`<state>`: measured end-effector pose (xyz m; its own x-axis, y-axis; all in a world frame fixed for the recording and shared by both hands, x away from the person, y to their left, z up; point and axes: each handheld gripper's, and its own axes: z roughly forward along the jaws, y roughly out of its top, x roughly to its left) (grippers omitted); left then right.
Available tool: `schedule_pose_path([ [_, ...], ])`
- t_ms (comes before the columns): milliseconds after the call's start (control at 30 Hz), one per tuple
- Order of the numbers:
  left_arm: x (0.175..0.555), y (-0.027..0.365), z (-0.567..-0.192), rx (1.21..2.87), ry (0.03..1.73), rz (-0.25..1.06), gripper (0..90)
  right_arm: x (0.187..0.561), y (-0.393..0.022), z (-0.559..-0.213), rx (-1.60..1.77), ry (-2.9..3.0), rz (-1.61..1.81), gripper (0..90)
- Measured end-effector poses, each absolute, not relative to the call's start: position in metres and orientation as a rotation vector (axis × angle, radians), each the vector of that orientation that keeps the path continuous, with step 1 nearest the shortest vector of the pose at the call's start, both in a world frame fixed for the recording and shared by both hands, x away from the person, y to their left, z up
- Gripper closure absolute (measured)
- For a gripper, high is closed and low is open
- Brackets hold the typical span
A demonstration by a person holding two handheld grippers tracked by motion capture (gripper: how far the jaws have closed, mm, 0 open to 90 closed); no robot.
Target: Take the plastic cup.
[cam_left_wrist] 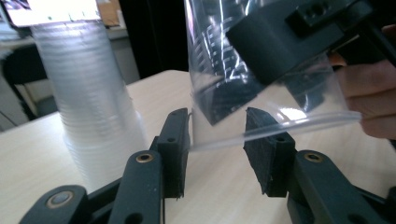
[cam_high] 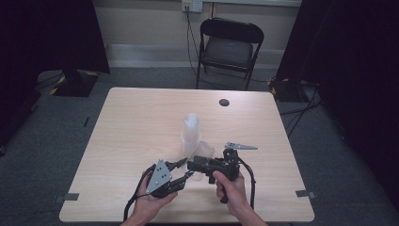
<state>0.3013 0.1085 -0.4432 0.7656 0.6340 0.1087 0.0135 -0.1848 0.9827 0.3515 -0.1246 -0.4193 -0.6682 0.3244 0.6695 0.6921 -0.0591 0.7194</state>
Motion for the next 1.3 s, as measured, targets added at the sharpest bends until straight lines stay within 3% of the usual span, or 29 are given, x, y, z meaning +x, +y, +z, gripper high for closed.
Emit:
schedule_pose_path([
  [400,0.303,0.116,-0.439,1.623,0.483,0.698,61.1,0.351,-0.113,-0.422,-1.055,-1.844,-1.755,37.9],
  [667,0.303,0.115,-0.440,1.635,0.466,0.658,73.3,0.351,-0.109,-0.422,-1.052,-1.866,-1.742,36.5],
  [967,0.307,0.119,-0.441,1.641,0.469,0.621,83.9,0.350,-0.107,-0.420,-1.039,-1.949,-1.784,22.7],
  [1300,0.308,0.121,-0.442,1.635,0.492,0.558,86.6,0.356,-0.113,-0.424,-1.061,-1.932,-1.789,14.0],
])
